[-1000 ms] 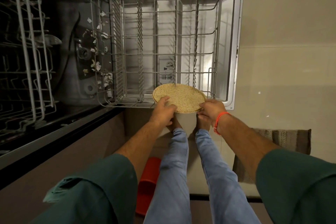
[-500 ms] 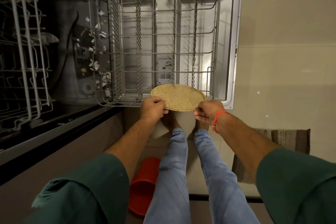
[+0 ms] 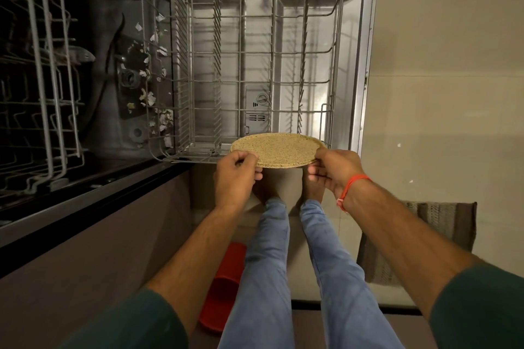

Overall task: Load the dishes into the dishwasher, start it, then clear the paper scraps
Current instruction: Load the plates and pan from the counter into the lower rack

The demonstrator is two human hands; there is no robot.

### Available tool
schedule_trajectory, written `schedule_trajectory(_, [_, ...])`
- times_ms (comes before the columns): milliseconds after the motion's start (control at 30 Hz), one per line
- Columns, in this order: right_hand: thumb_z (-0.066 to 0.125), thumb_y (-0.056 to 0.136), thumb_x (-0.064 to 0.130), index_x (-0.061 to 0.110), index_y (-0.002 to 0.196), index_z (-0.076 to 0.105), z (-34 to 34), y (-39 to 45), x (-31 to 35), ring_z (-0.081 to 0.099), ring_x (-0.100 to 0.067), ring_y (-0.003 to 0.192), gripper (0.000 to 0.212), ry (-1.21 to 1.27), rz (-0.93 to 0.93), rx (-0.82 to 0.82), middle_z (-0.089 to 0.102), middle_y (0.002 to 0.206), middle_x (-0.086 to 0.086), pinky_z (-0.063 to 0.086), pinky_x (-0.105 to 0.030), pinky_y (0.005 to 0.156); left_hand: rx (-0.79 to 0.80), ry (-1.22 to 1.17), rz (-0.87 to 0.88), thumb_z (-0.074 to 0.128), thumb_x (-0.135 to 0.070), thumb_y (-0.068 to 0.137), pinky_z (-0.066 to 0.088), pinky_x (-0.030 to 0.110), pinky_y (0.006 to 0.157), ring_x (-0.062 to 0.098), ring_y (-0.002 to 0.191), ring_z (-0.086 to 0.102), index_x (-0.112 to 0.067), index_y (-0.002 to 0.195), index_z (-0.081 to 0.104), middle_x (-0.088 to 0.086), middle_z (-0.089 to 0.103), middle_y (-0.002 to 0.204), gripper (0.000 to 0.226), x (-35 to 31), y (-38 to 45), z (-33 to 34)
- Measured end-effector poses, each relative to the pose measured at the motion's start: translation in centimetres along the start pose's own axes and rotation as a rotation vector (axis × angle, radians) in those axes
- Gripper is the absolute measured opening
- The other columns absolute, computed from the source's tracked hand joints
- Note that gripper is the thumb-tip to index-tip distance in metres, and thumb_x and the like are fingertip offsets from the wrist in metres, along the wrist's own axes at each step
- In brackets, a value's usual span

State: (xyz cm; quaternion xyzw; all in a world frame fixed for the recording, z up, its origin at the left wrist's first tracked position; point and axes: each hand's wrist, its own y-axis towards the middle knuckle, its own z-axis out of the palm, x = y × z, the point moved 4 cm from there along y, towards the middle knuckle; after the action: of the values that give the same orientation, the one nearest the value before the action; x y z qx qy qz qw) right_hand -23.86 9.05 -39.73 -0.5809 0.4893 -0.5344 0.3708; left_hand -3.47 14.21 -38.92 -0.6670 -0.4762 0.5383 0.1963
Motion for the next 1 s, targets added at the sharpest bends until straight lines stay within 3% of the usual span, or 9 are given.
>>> schedule_trajectory(367, [0.057, 0.096, 0.004, -0.007, 0.114, 0.061, 0.3, 2.0, 0.1, 0.058, -0.012, 0.045, 0.022, -0.047, 0.023, -0.032, 0.062, 0.062, -0.009, 0.058, -0.027, 0.047, 0.052, 0.044, -0.048, 0.057, -0.020, 0.101, 0.052, 0.024, 0.070, 0.012, 0.074, 0.071, -0.017, 0.096, 0.068, 0.006, 0.074, 0.088, 0.012, 0.5, 2.2, 1.4])
schedule_trajectory(533, [0.055, 0.095, 0.000, -0.008, 0.116, 0.060, 0.8, 3.1, 0.5, 0.058, -0.011, 0.045, 0.022, -0.082, 0.024, -0.044, 0.061, 0.063, -0.010, 0.058, -0.027, 0.047, 0.110, 0.045, -0.102, 0.056, -0.020, 0.103, 0.052, 0.018, 0.065, 0.012, 0.078, 0.070, -0.010, 0.114, 0.066, 0.007, 0.073, 0.097, 0.018, 0.6, 2.9, 1.6])
schedule_trajectory(733, [0.055, 0.095, -0.001, -0.008, 0.115, 0.060, 1.7, 4.3, 0.2, 0.062, -0.013, 0.051, 0.022, -0.162, 0.039, -0.083, 0.064, 0.066, -0.011, 0.057, -0.027, 0.046, 0.142, 0.048, -0.158, 0.054, -0.018, 0.104, 0.051, 0.021, 0.070, 0.013, 0.088, 0.071, -0.014, 0.118, 0.064, 0.010, 0.071, 0.113, 0.017, 0.8, 3.9, 1.8])
schedule_trajectory(900, [0.054, 0.097, 0.003, -0.006, 0.116, 0.060, 1.5, 4.9, 0.2, 0.062, -0.013, 0.055, 0.022, -0.239, 0.047, -0.089, 0.066, 0.074, -0.011, 0.059, -0.029, 0.050, 0.160, 0.047, -0.185, 0.050, -0.018, 0.106, 0.050, 0.023, 0.067, 0.011, 0.087, 0.069, -0.017, 0.131, 0.055, 0.007, 0.064, 0.126, 0.025, 0.7, 4.3, 2.2])
schedule_trajectory(1000, [0.059, 0.095, 0.012, 0.005, 0.136, 0.049, 1.2, 5.2, 0.3, 0.066, -0.019, 0.072, 0.043, -0.282, 0.030, -0.076, 0.066, 0.097, -0.011, 0.061, -0.036, 0.064, 0.140, 0.067, -0.159, 0.049, -0.028, 0.106, 0.053, 0.030, 0.076, 0.018, 0.106, 0.065, -0.029, 0.147, 0.042, 0.001, 0.054, 0.138, 0.041, 0.6, 4.1, 2.0])
